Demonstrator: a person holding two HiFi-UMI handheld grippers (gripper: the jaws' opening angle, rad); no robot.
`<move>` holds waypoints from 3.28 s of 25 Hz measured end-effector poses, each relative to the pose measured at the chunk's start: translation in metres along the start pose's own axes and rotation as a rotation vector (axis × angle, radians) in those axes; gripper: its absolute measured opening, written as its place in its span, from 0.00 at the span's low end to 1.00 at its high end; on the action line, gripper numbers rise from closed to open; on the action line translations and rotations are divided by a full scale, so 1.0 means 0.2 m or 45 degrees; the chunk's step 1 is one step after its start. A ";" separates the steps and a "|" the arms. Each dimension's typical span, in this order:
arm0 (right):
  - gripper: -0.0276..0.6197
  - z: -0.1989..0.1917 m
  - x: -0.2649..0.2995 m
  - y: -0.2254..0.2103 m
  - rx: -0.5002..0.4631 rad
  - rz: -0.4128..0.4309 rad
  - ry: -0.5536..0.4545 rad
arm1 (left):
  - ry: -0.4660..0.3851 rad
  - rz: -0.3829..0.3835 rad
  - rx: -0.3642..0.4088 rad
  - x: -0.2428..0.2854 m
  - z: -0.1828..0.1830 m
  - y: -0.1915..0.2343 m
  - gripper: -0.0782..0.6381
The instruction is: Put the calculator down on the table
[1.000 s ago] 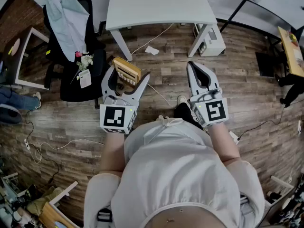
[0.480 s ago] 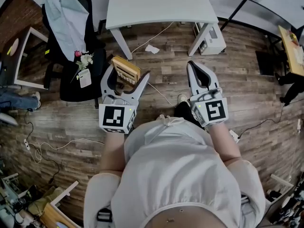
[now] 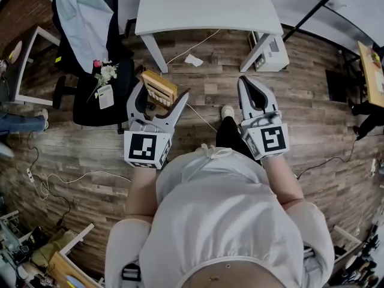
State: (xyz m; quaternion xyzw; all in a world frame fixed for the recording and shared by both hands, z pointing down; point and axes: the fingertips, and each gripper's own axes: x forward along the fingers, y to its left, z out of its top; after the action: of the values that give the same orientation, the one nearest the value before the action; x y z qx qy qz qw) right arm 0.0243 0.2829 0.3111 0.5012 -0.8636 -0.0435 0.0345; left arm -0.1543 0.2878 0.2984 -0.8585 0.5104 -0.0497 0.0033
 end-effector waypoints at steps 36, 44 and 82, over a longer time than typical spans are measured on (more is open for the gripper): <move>0.05 -0.31 1.55 -1.45 0.090 0.283 0.084 | 0.192 0.203 -0.049 2.01 -0.08 0.40 0.69; 0.05 -0.46 2.01 -1.55 0.167 0.229 0.176 | 0.299 0.141 -0.082 2.37 -0.27 0.75 0.69; 0.05 -1.22 2.77 -1.51 0.306 0.126 0.624 | 1.181 -0.207 -0.054 2.97 -1.48 1.14 0.69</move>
State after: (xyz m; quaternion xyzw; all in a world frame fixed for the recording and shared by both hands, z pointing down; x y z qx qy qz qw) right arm 0.0354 -0.3583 0.5302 0.4545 -0.8518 0.1838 0.1847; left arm -0.0992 -0.3289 0.6289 -0.7828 0.3900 -0.4177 -0.2463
